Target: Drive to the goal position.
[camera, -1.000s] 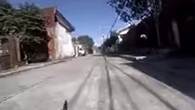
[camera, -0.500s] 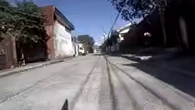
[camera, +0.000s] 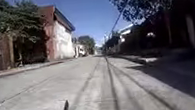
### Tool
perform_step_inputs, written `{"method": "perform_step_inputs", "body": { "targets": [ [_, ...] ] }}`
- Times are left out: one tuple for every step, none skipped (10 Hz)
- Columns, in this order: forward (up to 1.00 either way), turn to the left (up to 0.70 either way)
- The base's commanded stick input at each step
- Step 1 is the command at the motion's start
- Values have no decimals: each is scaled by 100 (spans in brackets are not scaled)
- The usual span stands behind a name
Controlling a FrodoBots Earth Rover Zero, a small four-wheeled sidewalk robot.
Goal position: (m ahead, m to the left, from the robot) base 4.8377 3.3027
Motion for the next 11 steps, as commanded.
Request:
{"method": "perform_step_inputs", "body": {
  "targets": [
    [85, -3],
    [85, -3],
    [85, -3],
    [85, -3],
    [85, -3],
    [85, -3],
    [85, -3],
    [85, -3],
    [85, -2],
    [85, 0],
    [85, 7]
  ]
}}
